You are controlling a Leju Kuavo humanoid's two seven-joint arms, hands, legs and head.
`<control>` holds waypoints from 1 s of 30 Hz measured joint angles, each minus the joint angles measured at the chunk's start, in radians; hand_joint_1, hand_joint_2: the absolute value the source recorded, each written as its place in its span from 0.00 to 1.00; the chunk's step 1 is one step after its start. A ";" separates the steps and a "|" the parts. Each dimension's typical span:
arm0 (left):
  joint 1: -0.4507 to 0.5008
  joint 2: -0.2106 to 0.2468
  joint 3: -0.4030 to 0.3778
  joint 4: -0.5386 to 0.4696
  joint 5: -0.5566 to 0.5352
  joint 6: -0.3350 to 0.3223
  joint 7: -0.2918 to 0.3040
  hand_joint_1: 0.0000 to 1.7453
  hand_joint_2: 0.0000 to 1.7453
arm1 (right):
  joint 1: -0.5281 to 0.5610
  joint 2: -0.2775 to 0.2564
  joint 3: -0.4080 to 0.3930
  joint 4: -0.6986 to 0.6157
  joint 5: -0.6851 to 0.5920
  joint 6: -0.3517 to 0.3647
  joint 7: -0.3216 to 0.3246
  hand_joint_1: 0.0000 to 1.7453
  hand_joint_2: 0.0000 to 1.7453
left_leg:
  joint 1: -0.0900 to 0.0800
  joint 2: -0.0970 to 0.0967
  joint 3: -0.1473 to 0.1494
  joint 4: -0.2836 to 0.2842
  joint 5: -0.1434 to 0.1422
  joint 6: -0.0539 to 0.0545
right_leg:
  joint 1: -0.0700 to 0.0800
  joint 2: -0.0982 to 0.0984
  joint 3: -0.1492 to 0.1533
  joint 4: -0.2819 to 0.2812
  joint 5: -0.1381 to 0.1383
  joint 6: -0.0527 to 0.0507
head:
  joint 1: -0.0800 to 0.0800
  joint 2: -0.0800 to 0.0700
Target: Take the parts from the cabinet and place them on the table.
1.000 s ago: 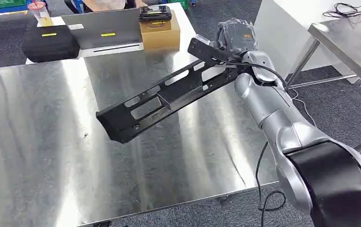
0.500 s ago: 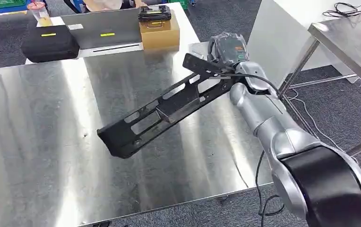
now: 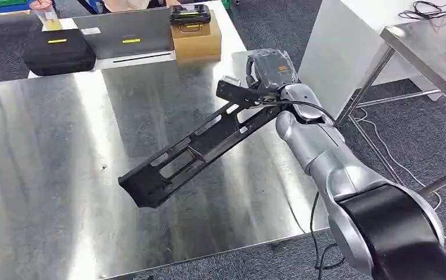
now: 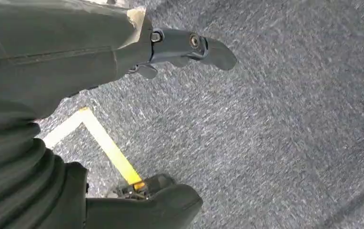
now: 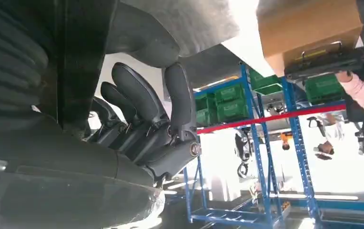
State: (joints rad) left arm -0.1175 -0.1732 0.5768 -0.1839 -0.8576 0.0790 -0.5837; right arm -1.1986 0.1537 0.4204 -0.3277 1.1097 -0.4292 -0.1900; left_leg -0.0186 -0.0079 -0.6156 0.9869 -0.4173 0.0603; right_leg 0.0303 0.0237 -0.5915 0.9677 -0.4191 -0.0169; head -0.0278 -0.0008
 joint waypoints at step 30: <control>0.003 0.003 0.038 0.000 0.030 -0.045 -0.003 0.00 0.00 | 0.047 -0.071 -0.047 0.016 0.047 0.004 0.032 0.00 1.00 | -0.002 -0.002 -0.007 0.001 0.000 0.001 | -0.002 -0.001 -0.005 -0.002 0.001 0.001 | 0.000 0.000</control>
State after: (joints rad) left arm -0.1149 -0.1705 0.6145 -0.1839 -0.8274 0.0340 -0.5867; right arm -1.1517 0.0832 0.3735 -0.3113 1.1563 -0.4250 -0.1575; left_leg -0.0202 -0.0099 -0.6222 0.9877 -0.4174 0.0616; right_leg 0.0287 0.0230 -0.5965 0.9659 -0.4185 -0.0162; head -0.0278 -0.0008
